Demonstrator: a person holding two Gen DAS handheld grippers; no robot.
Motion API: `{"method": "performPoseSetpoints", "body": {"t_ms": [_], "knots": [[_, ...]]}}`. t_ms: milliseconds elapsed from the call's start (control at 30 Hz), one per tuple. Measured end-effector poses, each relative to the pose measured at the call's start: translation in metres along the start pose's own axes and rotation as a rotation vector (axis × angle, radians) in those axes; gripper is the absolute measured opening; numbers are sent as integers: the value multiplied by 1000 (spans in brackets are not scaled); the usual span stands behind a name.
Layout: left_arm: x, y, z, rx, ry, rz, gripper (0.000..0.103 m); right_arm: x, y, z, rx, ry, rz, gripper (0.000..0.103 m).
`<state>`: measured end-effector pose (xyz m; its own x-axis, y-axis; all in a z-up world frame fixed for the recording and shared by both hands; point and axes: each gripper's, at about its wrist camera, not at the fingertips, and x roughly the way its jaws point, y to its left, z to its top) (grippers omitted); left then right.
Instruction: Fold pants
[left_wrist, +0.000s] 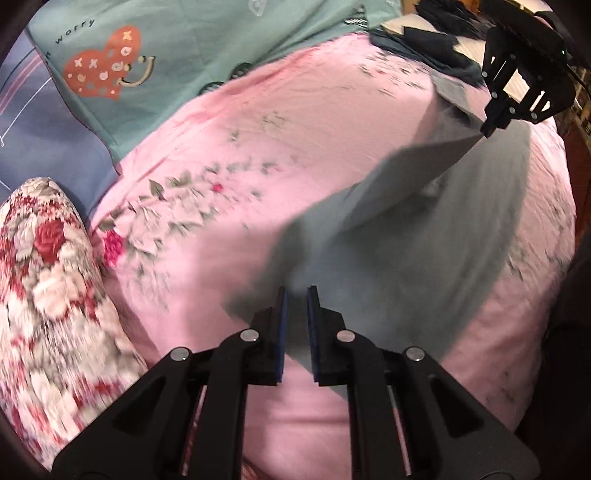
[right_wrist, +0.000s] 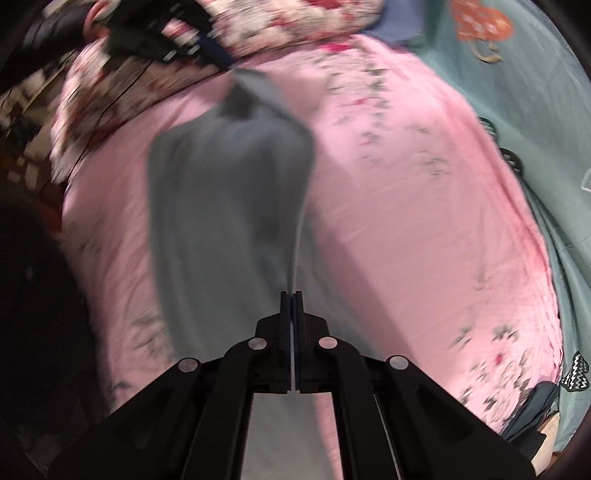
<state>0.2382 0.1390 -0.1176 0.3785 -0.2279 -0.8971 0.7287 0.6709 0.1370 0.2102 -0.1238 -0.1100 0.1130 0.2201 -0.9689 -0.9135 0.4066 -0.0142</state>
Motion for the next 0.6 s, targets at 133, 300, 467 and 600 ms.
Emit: {"method": "performPoseSetpoints", "body": {"t_ms": [133, 300, 467, 600], "knots": [[-1, -37, -36, 16, 48, -26, 10, 20, 51, -21, -39, 46, 32, 0], [9, -52, -60, -61, 64, -79, 11, 44, 85, -41, -27, 77, 28, 1], [3, -16, -46, -254, -43, -92, 30, 76, 97, -47, -22, 119, -30, 1], [-4, -10, -44, -292, -86, -36, 37, 72, 105, -43, -51, 156, -75, 7]]}}
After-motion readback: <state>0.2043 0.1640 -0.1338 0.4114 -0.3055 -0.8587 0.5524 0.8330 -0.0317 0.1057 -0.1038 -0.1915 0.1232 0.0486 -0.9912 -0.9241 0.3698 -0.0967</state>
